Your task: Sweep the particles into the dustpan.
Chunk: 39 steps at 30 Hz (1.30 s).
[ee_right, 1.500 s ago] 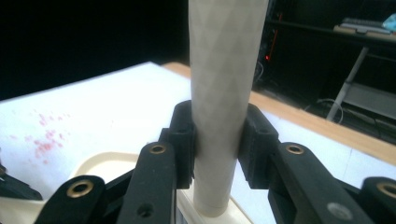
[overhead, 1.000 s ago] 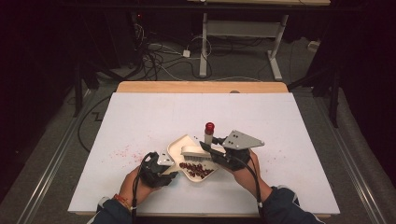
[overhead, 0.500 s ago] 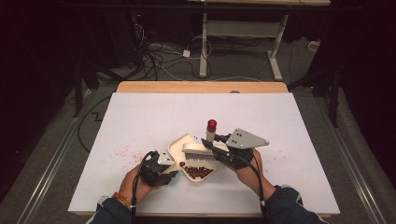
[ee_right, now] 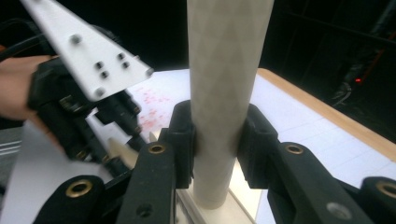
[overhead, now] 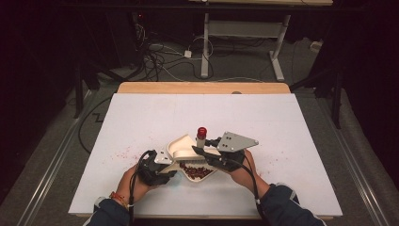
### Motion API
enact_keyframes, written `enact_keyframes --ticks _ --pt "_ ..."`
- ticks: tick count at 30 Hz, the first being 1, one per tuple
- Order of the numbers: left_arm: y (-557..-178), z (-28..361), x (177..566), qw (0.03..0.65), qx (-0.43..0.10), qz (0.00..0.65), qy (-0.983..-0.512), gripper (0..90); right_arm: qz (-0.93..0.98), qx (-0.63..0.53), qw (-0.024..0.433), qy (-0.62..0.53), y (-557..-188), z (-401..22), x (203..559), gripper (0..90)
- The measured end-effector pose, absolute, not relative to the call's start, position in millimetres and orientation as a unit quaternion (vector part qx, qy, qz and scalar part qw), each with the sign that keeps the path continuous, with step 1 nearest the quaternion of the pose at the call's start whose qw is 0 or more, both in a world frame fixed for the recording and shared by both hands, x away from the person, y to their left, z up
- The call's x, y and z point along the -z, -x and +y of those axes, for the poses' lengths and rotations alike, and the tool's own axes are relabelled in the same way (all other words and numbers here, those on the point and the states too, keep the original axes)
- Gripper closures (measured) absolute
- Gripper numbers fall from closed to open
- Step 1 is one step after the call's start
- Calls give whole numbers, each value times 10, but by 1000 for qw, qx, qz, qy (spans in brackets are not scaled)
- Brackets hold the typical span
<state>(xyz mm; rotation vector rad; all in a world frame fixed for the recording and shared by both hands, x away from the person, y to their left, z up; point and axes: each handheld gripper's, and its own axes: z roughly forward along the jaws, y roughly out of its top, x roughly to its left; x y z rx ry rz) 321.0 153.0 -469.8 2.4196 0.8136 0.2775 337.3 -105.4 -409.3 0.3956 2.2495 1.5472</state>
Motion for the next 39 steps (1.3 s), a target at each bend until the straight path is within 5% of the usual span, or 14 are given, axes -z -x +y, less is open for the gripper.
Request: enact_keyframes --ticks 12,31,39 --pt "-3279 1595 4706 281 -103 312 -902 632 780 -570 203 -159 -3379 -1262 3947 702" --pt "-3398 1725 4750 284 -77 354 -888 630 753 -501 347 -248 -4001 -1212 4062 702" --pt "-3441 1744 4765 283 -81 364 -883 630 759 -519 315 -235 -4004 -1174 4201 702"
